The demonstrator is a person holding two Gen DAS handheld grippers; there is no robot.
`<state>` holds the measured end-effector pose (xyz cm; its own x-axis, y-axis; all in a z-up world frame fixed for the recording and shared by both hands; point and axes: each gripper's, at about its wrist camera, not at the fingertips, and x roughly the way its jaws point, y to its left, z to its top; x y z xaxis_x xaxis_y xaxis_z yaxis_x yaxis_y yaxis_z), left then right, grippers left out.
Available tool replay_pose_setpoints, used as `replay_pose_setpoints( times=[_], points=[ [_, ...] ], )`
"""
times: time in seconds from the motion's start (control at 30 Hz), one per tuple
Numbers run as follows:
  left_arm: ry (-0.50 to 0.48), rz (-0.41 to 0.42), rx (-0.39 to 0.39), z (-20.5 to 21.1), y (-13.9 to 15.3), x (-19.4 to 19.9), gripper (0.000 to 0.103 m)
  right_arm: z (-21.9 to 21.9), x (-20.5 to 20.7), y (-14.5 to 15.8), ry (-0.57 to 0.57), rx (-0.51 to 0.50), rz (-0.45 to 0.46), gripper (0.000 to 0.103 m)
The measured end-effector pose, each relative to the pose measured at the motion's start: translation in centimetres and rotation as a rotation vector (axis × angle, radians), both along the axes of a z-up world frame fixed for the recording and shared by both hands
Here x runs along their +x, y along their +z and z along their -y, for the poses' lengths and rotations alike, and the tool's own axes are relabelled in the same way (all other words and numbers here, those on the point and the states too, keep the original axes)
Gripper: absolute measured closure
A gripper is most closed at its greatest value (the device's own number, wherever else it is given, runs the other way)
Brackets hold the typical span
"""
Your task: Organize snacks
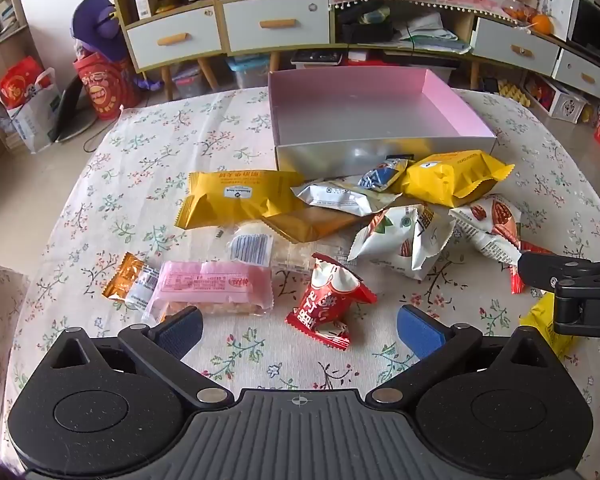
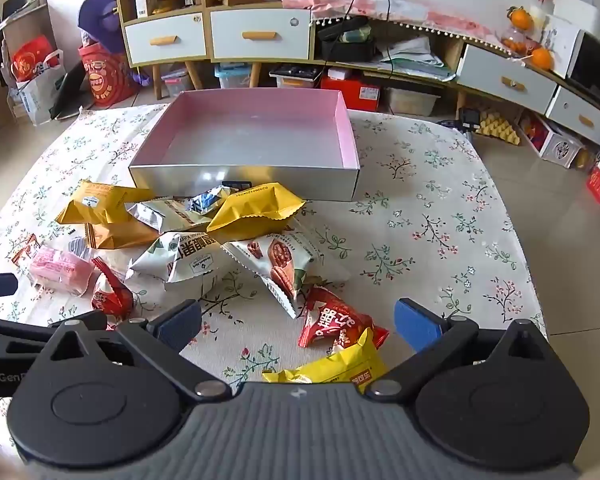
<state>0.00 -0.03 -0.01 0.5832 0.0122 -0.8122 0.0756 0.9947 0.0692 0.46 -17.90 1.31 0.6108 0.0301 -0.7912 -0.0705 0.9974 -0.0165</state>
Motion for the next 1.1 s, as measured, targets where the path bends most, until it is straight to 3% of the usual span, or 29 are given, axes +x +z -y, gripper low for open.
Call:
replay_pose_setpoints(
  times=[1.1],
  points=[
    [-0.002,-0.007,-0.01,0.15,-0.01,-0.11,0.0,-0.51,0.13,0.01,-0.002,-0.007,-0.002,0.0]
  ],
)
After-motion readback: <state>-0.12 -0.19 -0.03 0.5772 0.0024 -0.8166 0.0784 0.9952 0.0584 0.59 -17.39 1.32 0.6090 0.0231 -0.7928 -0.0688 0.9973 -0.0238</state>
